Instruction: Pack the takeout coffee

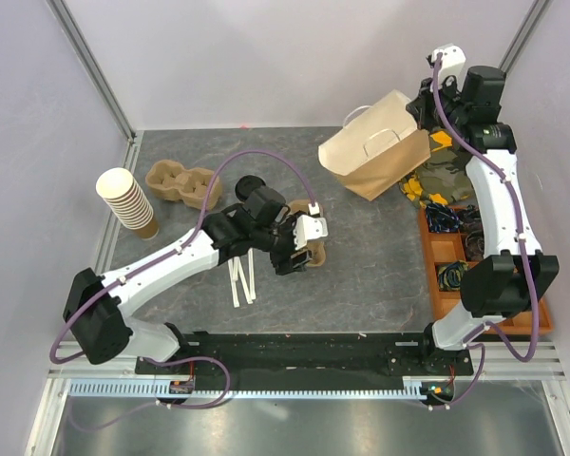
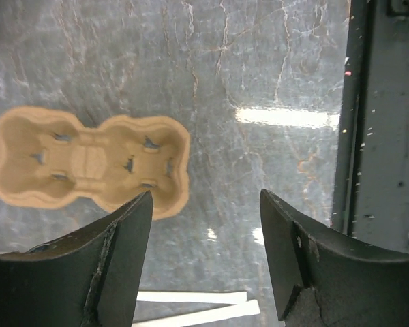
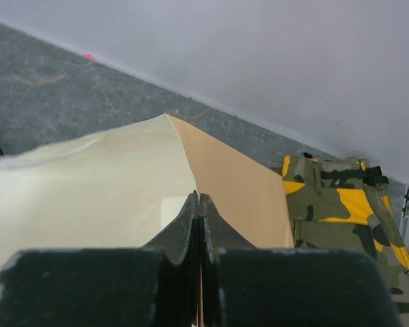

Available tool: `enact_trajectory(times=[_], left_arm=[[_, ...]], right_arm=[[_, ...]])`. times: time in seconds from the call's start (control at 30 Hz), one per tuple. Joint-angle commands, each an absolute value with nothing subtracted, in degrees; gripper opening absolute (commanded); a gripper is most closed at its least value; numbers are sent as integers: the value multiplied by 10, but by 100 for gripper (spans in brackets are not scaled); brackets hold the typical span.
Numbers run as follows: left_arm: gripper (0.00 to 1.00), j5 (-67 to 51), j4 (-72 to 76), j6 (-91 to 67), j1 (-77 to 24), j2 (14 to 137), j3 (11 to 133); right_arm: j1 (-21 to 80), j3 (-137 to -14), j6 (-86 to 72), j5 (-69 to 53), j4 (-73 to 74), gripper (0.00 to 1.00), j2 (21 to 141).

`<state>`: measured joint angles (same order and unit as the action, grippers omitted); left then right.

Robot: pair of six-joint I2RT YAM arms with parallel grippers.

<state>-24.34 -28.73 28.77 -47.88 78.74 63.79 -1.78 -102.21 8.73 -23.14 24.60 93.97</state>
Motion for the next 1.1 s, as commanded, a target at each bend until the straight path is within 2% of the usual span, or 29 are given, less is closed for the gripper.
enact_trajectory(times=[0.0,0.17,0.27,0.57,1.0,1.07], left_arm=[[70,-281,-278,215,-438,795,669],[68,-329,-250,171,-313,872,752],[66,-347,-250,178,-273,937,825],[64,-349,-251,218,-272,1099,938],[63,-337,-277,277,-275,1222,1009],[61,-337,-284,285,-277,1237,1019]], right_arm=[[-28,-995,138,-272,270,0,924],[-53,-1009,142,-333,293,0,921],[-59,-1003,160,-366,312,0,907],[-60,-984,240,-414,391,0,848],[-60,-983,275,-461,468,0,815],[-60,-980,279,-467,479,0,811]])
